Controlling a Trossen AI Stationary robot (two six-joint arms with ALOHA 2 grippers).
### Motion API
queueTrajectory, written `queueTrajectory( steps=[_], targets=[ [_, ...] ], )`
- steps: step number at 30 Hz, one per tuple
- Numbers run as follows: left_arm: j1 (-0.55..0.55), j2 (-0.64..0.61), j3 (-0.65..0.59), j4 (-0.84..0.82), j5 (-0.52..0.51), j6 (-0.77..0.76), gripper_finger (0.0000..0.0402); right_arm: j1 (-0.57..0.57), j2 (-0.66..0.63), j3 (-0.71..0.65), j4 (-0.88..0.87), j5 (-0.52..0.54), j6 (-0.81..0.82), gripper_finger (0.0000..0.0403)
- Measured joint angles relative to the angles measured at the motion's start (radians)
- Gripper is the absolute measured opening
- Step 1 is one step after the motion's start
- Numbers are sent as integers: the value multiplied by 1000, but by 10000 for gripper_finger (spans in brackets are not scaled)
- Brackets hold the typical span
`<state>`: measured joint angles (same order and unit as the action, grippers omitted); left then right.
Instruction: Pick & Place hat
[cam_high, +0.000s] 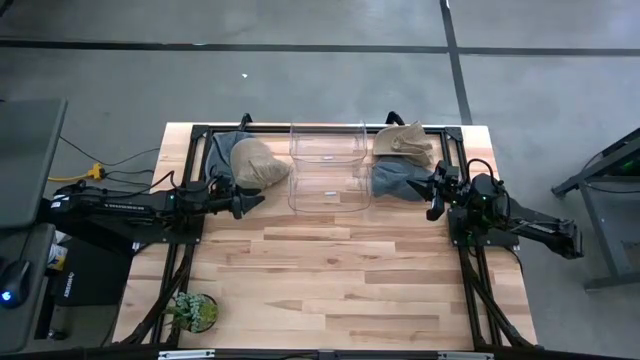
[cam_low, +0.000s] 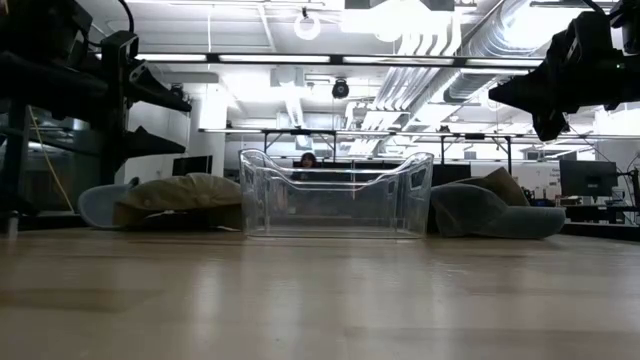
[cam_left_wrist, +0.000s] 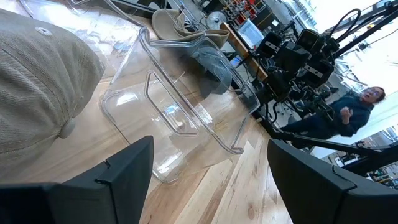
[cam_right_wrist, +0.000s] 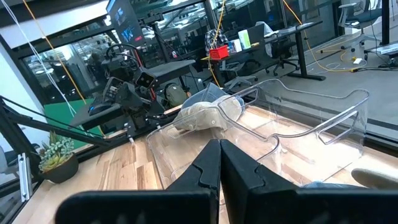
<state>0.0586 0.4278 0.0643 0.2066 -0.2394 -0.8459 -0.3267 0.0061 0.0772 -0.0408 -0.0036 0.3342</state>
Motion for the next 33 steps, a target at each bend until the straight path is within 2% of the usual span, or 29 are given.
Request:
queueTrajectory(
  steps=[6, 23, 33],
  targets=[
    [0, 0, 0, 5, -32, 0, 291, 0, 0, 0, 0, 0, 0, 1],
    [0, 0, 1, 37, -34, 2, 291, 0, 0, 0, 0, 0, 0, 1],
    [0, 0, 112, 28, -41, 87, 292, 0, 0, 0, 0, 0, 0, 1]
  ],
)
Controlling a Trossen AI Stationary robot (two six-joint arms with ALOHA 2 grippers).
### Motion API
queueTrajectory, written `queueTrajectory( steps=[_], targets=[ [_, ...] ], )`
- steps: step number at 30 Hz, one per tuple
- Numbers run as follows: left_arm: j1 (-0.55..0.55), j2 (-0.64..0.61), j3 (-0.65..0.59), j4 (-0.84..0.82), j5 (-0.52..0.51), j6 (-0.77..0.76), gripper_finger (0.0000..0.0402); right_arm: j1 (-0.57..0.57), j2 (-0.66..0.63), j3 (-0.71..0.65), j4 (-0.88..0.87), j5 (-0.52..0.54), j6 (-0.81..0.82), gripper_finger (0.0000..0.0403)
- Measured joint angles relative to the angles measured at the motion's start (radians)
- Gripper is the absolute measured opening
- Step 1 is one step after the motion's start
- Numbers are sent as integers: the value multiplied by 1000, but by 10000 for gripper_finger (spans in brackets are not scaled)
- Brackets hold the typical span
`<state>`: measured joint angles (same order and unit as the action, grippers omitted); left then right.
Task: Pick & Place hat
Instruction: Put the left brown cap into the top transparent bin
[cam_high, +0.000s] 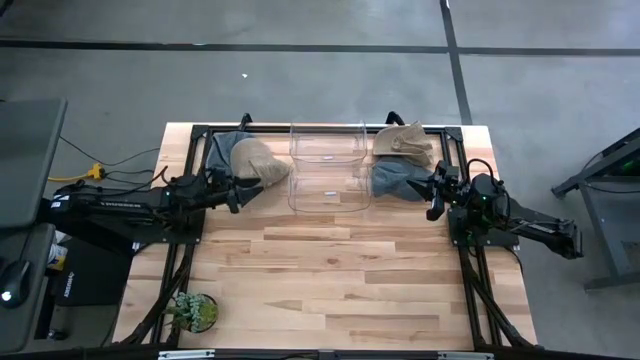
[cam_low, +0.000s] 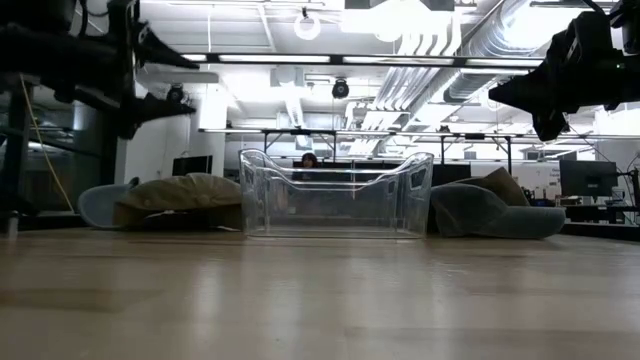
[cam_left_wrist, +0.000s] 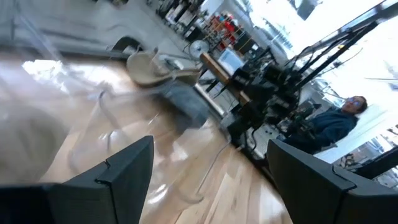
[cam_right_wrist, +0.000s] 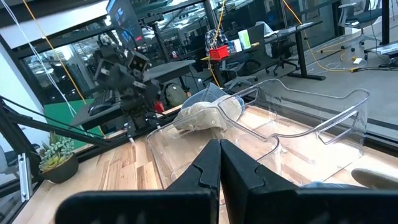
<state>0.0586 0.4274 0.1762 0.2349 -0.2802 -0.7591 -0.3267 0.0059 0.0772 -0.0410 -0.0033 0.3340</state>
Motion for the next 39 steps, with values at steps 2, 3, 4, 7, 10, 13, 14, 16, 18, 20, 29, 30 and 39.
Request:
queueTrajectory(
  steps=[2, 3, 4, 7, 10, 13, 14, 16, 18, 20, 29, 30, 39],
  targets=[
    [0, 0, 28, -10, 1, 5, 292, 0, 0, 0, 0, 0, 1, 1],
    [0, 0, 42, -19, 5, 7, 291, 0, 0, 0, 0, 0, 1, 1],
    [0, 0, 57, -27, 12, 15, 292, 0, 0, 0, 0, 0, 2, 1],
    [0, 0, 99, -72, 29, 47, 291, 0, 0, 0, 0, 0, 0, 1],
    [0, 1, 152, -160, -7, 49, 291, 0, 0, 0, 0, 0, 2, 1],
    [0, 2, 222, -276, -105, 48, 291, 0, 0, 0, 0, 0, 1, 1],
    [0, 7, 247, -319, -135, 49, 291, 0, 0, 0, 0, 0, 0, 1],
    [0, 25, 301, -397, -179, 54, 291, 0, 0, 0, 0, 0, 1, 1],
    [0, 43, 356, -480, -208, 64, 291, 0, 0, 0, 0, 0, 1, 1],
    [0, 66, 404, -541, -225, 74, 291, 0, 0, 0, 0, 0, 1, 1],
    [0, 207, 565, -755, -262, 78, 291, 0, 0, 0, 0, 0, 3, 1],
    [0, 223, 580, -779, -268, 78, 291, 0, 0, 0, 0, 0, 2, 1],
    [-21, 425, 598, -974, -347, 84, 291, 0, 0, 0, 0, 0, 1, 1]
  ],
)
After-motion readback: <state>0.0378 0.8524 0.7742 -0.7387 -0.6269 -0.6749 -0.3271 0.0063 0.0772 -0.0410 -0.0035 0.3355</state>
